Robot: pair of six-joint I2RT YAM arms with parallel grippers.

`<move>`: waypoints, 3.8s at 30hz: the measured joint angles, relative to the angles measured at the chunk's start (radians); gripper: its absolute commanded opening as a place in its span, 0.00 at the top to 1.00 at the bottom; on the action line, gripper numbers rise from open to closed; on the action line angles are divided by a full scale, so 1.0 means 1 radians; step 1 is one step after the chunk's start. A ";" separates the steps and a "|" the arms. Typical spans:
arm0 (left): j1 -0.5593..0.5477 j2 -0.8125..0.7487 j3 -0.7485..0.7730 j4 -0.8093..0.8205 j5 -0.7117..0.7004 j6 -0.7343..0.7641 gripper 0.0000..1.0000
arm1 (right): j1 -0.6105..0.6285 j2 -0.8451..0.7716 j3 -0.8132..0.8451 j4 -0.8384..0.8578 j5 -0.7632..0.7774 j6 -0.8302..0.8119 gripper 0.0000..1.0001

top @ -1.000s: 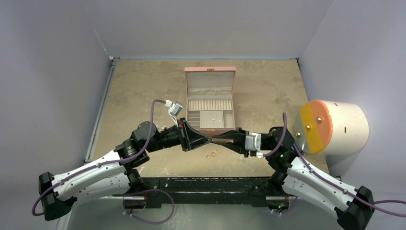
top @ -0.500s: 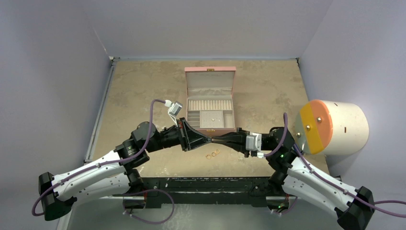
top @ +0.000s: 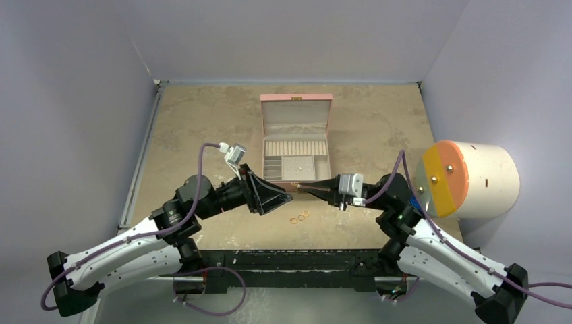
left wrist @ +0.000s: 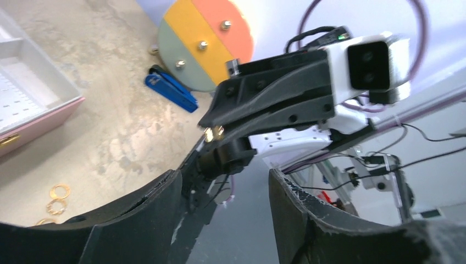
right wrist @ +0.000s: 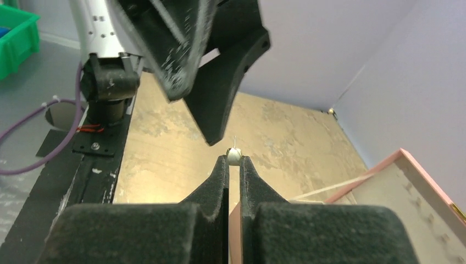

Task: Organize the mixed jewelry

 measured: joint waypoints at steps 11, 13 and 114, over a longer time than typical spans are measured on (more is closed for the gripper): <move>0.000 -0.047 0.108 -0.296 -0.232 0.143 0.38 | 0.001 0.170 0.278 -0.397 0.259 0.097 1.00; 0.000 -0.052 0.134 -0.340 -0.279 0.179 0.37 | 0.001 0.222 0.320 -0.477 0.310 0.117 1.00; 0.000 -0.060 0.237 -0.636 -0.613 0.464 0.37 | -0.048 1.176 1.065 -1.318 0.719 0.459 1.00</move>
